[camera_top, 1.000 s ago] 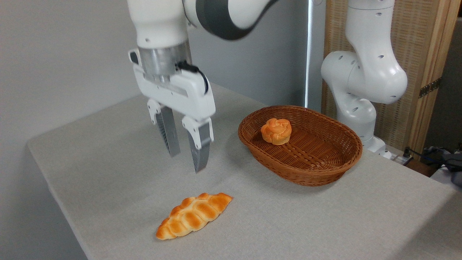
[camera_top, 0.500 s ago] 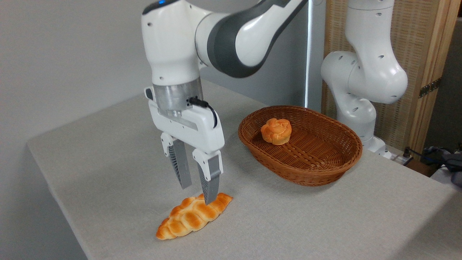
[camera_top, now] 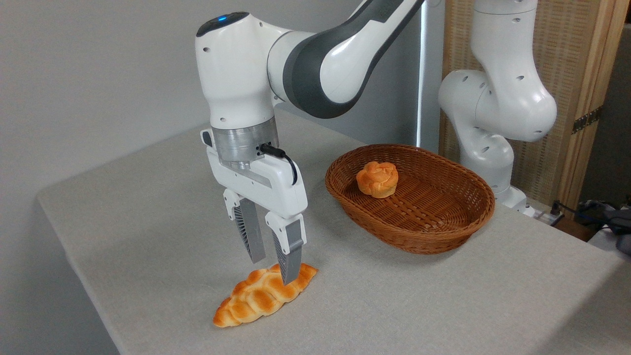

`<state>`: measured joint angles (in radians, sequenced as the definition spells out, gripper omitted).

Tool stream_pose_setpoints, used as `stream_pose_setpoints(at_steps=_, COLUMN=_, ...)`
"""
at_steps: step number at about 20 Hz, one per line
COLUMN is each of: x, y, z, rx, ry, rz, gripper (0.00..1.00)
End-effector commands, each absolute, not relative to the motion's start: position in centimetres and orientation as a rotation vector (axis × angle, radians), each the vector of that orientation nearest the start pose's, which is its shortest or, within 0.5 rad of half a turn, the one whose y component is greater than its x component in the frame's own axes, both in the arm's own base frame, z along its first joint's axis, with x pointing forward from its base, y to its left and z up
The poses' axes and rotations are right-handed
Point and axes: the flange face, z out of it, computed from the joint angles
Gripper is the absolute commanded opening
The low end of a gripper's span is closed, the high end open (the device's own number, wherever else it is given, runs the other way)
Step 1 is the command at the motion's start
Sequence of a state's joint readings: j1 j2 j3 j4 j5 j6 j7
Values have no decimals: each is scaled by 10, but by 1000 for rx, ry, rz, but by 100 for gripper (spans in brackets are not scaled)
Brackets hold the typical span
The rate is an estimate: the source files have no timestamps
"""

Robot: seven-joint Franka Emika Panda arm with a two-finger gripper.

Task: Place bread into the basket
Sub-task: 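Close the gripper around the middle of the braided roll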

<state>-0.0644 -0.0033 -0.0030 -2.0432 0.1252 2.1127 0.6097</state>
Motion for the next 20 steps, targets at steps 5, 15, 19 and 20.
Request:
stream_pose_setpoints(at_steps=5, x=562, y=-35, z=439, rx=-2837, ry=1081, rz=-165, gripper=100)
stream_pose_setpoints(at_steps=15, x=564, y=-38, z=420, rx=-2826, ry=1107, rz=-120, gripper=100)
stream_pose_setpoints(at_steps=19, x=564, y=-39, z=411, rx=-2820, ry=1136, rz=-97, gripper=100)
stream_pose_setpoints(at_steps=20, x=565, y=-39, z=410, rx=-2821, ry=1137, rz=-95, gripper=100)
